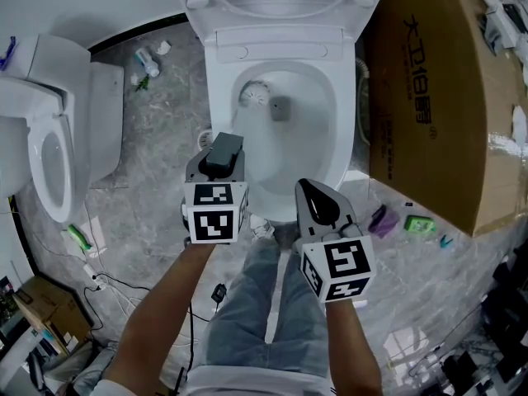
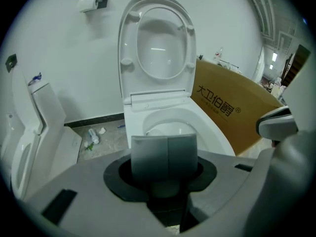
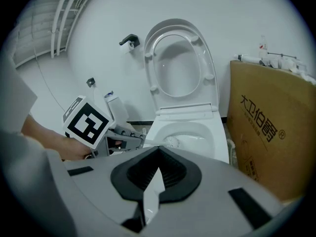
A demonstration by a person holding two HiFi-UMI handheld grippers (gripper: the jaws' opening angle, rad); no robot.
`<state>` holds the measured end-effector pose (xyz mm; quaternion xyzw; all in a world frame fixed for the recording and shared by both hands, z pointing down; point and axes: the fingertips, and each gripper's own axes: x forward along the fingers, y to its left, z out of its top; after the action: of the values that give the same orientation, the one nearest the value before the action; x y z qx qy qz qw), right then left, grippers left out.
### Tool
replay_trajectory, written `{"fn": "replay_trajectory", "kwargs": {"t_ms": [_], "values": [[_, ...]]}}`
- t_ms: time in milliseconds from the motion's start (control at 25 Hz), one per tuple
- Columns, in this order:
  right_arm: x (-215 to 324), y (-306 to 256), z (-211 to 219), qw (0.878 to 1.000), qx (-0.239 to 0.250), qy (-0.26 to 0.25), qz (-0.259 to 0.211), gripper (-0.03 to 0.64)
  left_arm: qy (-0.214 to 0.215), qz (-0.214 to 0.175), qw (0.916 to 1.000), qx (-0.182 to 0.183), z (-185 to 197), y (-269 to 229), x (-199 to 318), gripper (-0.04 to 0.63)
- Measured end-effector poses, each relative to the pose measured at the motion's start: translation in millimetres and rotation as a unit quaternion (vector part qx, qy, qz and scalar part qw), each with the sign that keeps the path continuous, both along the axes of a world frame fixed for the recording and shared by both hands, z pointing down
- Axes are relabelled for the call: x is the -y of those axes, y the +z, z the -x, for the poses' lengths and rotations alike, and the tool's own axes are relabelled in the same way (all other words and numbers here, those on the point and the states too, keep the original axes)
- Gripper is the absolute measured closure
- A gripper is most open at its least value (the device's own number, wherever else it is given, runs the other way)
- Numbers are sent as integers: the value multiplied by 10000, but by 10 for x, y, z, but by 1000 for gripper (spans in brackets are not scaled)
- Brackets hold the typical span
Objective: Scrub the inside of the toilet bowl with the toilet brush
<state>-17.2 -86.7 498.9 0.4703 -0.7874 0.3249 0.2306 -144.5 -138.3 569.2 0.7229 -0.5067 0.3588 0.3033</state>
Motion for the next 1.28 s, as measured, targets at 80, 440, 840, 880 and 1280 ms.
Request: {"fn": "replay_trajectory", "kwargs": {"t_ms": [80,440,840,880,1280], "values": [[-10,-20,12,10000,13,3,4,615,8,62,10000,22,51,-13,-73,443],[-24,-60,65,9999,-88,-99,-14,615,110,410,9989,193,126,-111,-469,443],[-79,-183,70,9999,-99,-79,-83,616,346,938,9950,77,5,-81,-928,443],[-87,-195,69,9999,-105,-91,-90,616,355,971,9946,60,-5,-85,-959,443],[-167,-239,21,9997,-188,-109,-83,617,536,1317,9896,-215,-172,-136,-1342,443]]}}
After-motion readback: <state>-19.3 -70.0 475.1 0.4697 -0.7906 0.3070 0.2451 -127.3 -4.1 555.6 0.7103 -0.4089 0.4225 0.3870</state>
